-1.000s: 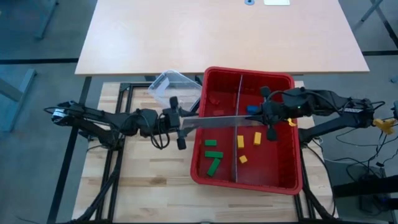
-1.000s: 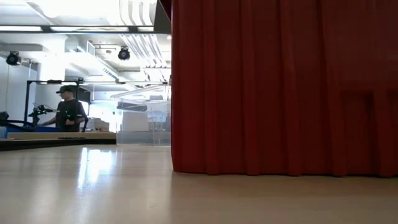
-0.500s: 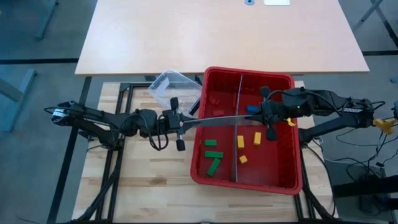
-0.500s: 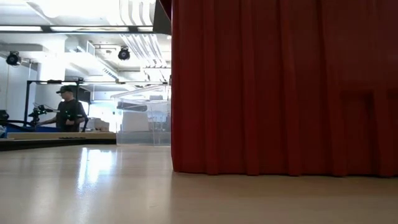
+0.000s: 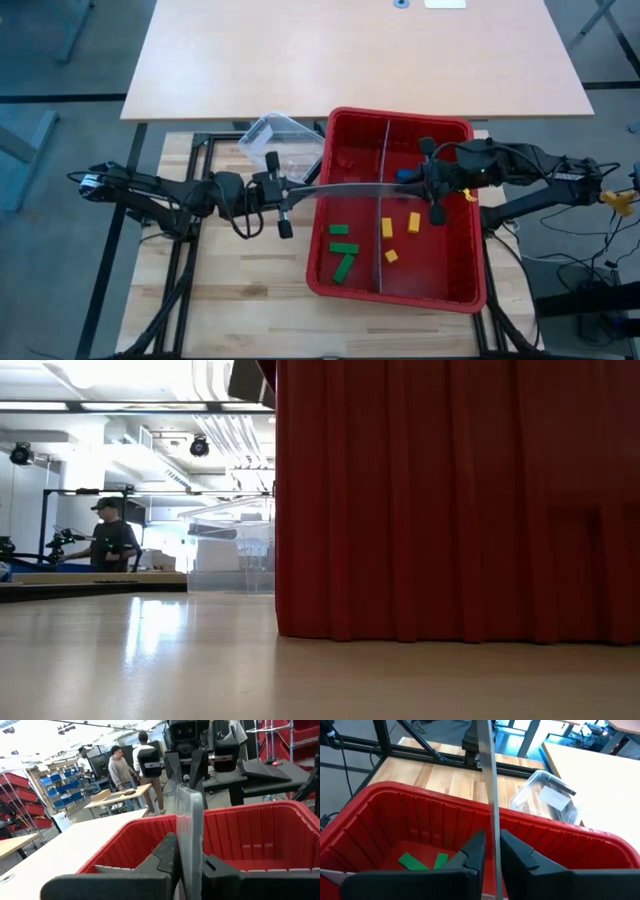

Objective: Sort blocks
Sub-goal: Remove the bin divider from the red bin

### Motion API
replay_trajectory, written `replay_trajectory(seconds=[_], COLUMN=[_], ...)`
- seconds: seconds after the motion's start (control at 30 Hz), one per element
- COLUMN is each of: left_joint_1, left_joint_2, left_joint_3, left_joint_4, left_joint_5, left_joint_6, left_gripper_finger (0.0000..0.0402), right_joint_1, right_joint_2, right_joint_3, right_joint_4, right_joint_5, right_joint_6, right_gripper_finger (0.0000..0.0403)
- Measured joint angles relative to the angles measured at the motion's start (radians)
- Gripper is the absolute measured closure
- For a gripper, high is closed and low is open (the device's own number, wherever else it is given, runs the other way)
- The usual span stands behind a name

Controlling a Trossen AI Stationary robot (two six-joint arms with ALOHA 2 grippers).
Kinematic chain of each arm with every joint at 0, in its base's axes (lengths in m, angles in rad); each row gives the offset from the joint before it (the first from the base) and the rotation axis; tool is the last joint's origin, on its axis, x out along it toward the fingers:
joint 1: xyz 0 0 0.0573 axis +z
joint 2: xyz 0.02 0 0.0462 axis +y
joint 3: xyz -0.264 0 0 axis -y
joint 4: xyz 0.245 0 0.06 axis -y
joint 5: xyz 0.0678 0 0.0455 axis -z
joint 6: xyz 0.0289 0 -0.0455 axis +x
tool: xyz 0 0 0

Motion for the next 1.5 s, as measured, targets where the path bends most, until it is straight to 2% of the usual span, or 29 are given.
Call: replay_trajectory(seconds=[0.3, 0.43, 0.6, 0.8, 1.23, 1.5], left_joint_1=[-0.002, -0.016, -0.061, -0.175, -0.476, -0.660], left_joint_2=[-0.011, -0.050, -0.131, -0.236, -0.340, -0.335], left_joint_3=[0.000, 0.000, 0.000, 0.000, 0.000, 0.000], left_joint_4=[-0.011, -0.041, -0.069, -0.139, -0.172, -0.172], left_joint_5=[-0.020, -0.075, -0.152, -0.345, -0.835, -0.929], left_joint_6=[0.011, 0.033, 0.065, 0.108, 0.206, 0.188], left_gripper_finger=[0.0402, 0.0401, 0.0401, 0.0401, 0.0401, 0.0401], right_joint_1=[0.000, 0.000, 0.000, 0.000, 0.000, 0.000], right_joint_2=[0.000, 0.000, 0.000, 0.000, -0.021, -0.027], right_joint_3=[0.001, 0.001, 0.001, 0.001, 0.001, 0.001], right_joint_4=[0.011, 0.012, 0.004, -0.001, -0.015, -0.057], right_joint_5=[0.011, 0.012, 0.063, 0.088, 0.087, 0.089], right_joint_6=[-0.008, -0.008, -0.008, -0.003, 0.012, 0.038], right_gripper_finger=[0.0319, 0.0281, 0.0231, 0.0203, 0.0197, 0.0199])
